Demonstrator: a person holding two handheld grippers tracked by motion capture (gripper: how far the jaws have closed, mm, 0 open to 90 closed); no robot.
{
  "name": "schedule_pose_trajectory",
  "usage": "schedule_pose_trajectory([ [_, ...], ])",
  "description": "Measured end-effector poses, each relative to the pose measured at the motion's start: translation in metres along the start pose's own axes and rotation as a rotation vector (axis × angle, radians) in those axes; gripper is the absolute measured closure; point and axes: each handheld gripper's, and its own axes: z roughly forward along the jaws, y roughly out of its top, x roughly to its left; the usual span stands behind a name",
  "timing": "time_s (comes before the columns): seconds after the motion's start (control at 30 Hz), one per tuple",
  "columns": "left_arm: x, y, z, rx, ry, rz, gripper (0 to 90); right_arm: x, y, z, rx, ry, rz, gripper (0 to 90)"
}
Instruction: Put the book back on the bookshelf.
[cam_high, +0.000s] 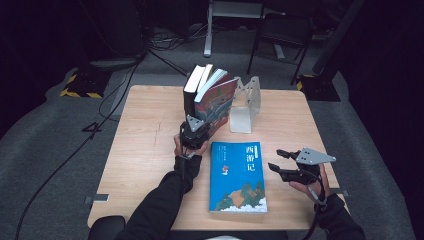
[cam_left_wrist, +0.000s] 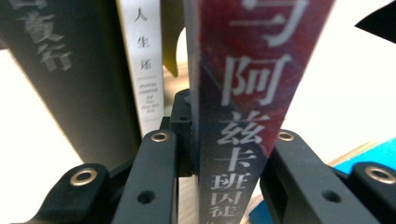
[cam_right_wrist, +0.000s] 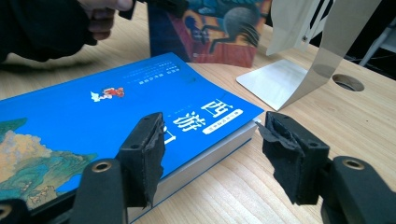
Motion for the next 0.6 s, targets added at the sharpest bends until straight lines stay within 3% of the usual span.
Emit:
schedule_pose_trajectory([
  [0.17,-0.008,0.001,0.004,-0.002,0.034,0.018,73.7,0.002,0.001,0.002,0.009,0.004,-0.011,38.8],
  [0.53,-0.022,0.019,0.034,0.020,0.057,0.003,73.4,0.001,-0.001,0.003,0.011,0.002,-0.005,39.3],
  [0.6,-0.024,0.023,0.039,0.029,0.062,0.022,73.3,0.001,0.000,0.003,0.015,0.005,-0.011,39.4],
])
